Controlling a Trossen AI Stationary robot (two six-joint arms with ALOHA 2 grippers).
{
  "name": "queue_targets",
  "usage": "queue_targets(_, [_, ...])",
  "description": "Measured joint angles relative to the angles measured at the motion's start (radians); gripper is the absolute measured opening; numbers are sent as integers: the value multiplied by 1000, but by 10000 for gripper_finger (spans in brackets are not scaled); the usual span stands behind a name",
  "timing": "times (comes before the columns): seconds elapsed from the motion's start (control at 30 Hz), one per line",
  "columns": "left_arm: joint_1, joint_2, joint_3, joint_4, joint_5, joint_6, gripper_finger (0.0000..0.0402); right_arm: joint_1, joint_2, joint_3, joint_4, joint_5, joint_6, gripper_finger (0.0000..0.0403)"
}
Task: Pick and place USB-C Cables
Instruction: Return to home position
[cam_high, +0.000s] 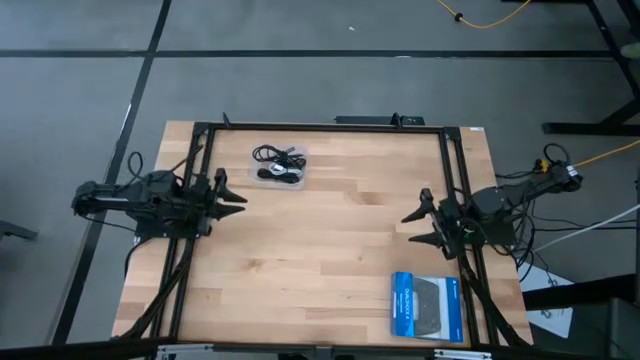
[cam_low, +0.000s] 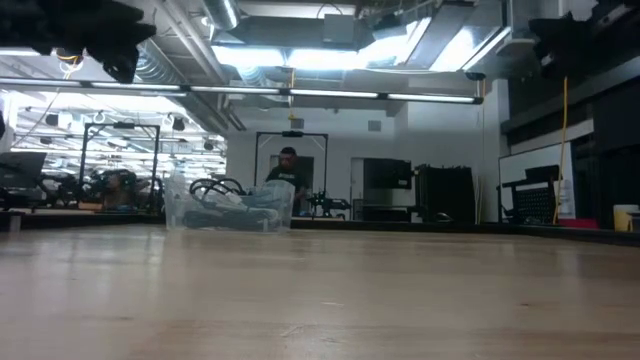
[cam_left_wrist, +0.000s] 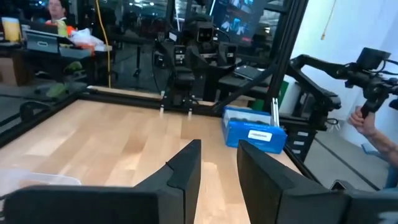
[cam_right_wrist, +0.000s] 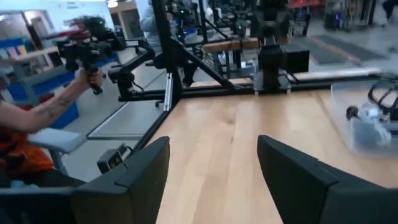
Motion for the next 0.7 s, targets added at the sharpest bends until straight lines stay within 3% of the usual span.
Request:
queue_targets(0.53, [0,-11,-232,290,21,6,96,-62,-57,-149,99,-26,-122,247])
queue_targets(0.7, [0,-9,-232,301,15,1,96,-87,-91,-198,106,-25,-128,247])
